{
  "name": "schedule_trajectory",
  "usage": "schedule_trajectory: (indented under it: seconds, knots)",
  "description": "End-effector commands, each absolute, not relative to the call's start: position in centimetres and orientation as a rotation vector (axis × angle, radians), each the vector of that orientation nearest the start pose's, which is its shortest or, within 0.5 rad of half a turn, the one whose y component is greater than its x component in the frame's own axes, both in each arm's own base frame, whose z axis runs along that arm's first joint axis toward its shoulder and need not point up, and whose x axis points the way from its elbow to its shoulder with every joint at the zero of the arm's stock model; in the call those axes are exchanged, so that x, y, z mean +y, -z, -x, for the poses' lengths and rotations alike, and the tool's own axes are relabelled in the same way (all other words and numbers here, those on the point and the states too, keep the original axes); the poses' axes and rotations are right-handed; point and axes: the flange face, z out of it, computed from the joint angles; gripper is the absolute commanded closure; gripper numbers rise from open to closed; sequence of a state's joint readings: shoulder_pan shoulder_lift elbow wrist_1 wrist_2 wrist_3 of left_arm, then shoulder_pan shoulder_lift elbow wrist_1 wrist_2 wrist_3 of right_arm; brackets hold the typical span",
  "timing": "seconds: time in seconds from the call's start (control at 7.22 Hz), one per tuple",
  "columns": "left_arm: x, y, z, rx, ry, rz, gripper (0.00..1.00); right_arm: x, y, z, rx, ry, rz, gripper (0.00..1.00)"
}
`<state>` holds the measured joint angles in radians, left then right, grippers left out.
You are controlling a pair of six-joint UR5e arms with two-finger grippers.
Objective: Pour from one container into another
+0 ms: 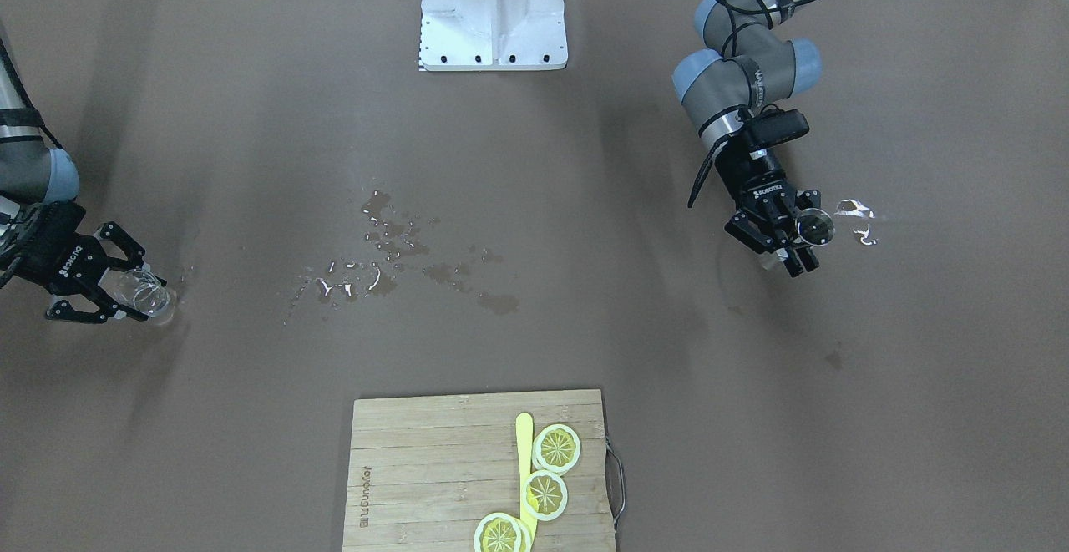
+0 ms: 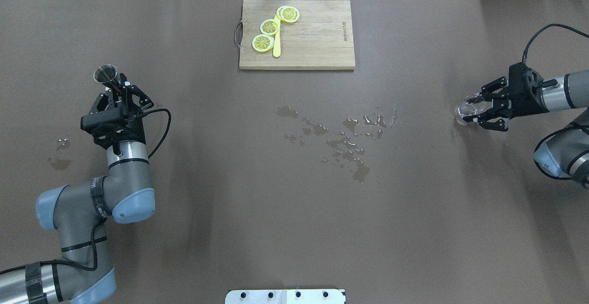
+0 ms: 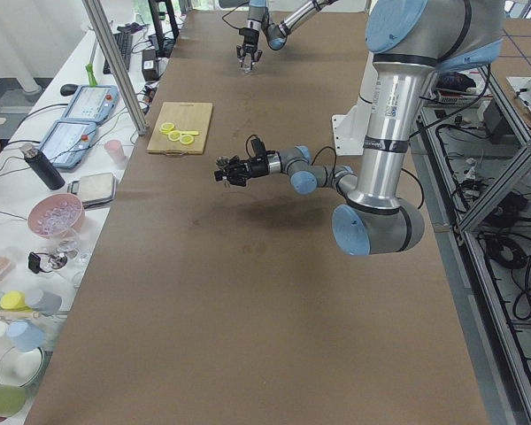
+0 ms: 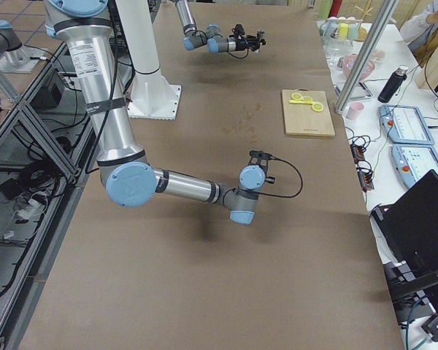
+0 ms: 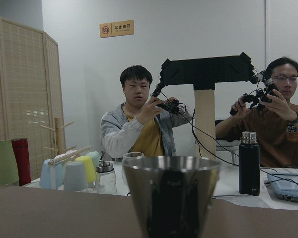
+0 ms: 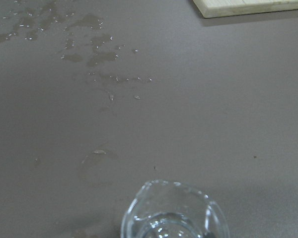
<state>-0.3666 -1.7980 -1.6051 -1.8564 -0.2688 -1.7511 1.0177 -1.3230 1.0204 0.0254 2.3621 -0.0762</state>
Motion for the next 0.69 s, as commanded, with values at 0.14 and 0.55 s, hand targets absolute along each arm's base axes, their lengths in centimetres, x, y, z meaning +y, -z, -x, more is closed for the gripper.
schedule_trajectory:
  seconds: [0.14,0.55]
  knots:
    - [-37.9,-44.9,-48.8,0.408,0.81,-1.428,1.0,-52.5,-61.2,25.1,-0.985,1.03,-1.078,0.27]
    - [-35.6,-44.8,-50.5,0.465,0.803,-1.454,1.0,-52.5,-61.1,25.1,-0.988,1.031,-1.08,0.0]
